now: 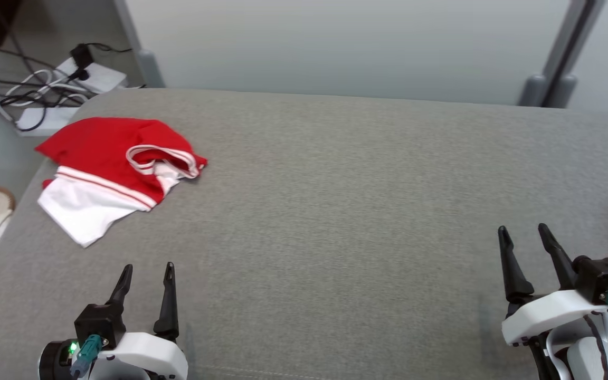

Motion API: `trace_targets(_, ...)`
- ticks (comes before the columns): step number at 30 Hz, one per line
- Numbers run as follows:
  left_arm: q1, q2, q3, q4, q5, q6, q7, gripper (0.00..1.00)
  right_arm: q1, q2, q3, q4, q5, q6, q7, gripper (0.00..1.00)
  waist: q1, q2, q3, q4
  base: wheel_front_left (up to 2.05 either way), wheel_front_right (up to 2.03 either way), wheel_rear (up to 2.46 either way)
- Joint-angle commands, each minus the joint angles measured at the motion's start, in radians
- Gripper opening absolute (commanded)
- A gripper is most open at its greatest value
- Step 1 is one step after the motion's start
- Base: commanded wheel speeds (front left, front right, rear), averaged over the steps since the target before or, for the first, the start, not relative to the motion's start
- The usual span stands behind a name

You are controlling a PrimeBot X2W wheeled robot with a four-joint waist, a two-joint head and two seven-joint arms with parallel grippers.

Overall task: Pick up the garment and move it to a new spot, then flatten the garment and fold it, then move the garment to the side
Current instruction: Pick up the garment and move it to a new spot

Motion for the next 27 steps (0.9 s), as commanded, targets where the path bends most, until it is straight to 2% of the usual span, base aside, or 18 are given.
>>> trace_targets(1,-0.024,0.009,0.04,-0.028,0.013,0.008,-0.01,1.0,-0.014,-0.006,0.036,-0.024,0.01,0.004,-0.012,1.0,0.0,0.0,0.002,0.055,0.0,0.0,0.0)
trace_targets(12,-0.004,0.009,0.091,-0.035,0.003,0.011,-0.01,1.0,-0.033,-0.007,0.115,-0.023,0.037,0.004,-0.012,1.0,0.0,0.0,0.025,0.254,0.0,0.0,0.0)
trace_targets(17,-0.004,0.009,0.111,-0.03,-0.007,0.011,-0.01,1.0,-0.043,-0.015,0.147,-0.02,0.046,0.004,-0.012,1.0,0.0,0.0,0.036,0.32,0.0,0.0,0.0)
trace_targets(23,0.001,0.009,0.136,-0.023,-0.028,0.005,-0.01,1.0,-0.052,-0.015,0.182,-0.009,0.057,0.004,-0.012,1.0,0.0,0.0,0.048,0.342,0.0,0.0,0.0)
trace_targets(27,-0.004,0.009,0.162,-0.014,-0.053,-0.002,-0.01,1.0,-0.064,-0.017,0.213,0.007,0.07,0.004,-0.012,1.0,0.0,0.0,0.06,0.319,0.0,0.0,0.0)
